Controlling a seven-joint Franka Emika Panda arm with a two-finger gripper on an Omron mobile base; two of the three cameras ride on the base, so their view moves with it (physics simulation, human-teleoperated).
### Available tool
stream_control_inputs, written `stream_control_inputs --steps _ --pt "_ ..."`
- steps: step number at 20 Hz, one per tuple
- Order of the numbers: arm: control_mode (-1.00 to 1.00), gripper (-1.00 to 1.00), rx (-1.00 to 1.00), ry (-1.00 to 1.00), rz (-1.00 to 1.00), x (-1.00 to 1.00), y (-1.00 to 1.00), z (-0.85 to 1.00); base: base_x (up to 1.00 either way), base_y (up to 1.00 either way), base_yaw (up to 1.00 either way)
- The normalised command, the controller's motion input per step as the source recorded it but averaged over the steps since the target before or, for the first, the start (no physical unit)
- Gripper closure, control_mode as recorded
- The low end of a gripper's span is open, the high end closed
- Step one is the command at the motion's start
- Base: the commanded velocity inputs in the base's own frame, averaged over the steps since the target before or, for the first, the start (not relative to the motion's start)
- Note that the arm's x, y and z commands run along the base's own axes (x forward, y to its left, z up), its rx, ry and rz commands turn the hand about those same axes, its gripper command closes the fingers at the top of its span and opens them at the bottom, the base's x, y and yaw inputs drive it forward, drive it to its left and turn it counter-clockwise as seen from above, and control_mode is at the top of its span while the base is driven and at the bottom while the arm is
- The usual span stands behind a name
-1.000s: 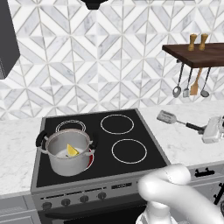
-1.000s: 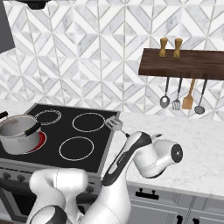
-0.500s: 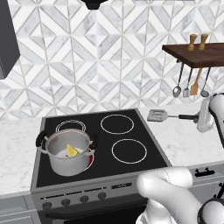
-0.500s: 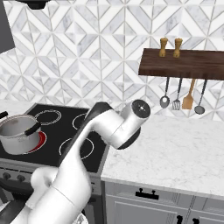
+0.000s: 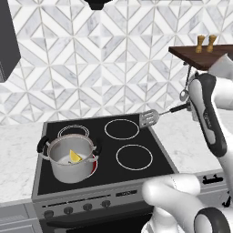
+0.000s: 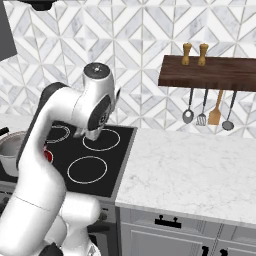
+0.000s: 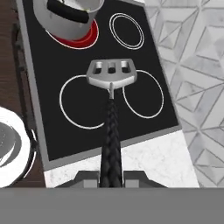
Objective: Put the lemon wedge and bell pepper in the pot. Retrieve the spatula and lightly stir the vegetables in the pot.
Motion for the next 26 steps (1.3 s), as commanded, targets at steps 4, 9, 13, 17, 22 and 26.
stream_control_inputs --steps 4,9,13,17,22,26 --pt "-1.00 1.00 -0.45 0.00 0.33 0.00 0.99 0.70 0.00 0.00 0.00" --pt "-1.00 1.00 -0.41 -0.08 0.33 -0.07 1.00 0.14 0.00 0.00 0.00" --pt "-1.00 1.00 -0.34 -0.23 0.31 -0.27 1.00 0.00 0.00 0.00 0.00" --pt "-1.00 1.00 -0.26 -0.29 0.31 -0.20 1.00 0.04 0.00 0.00 0.00" --pt "-1.00 1.00 -0.21 -0.16 0.31 0.11 0.87 0.01 0.00 0.00 0.00" --pt "-1.00 1.00 -0.19 0.00 0.29 0.54 0.72 0.00 0.00 0.00 0.00"
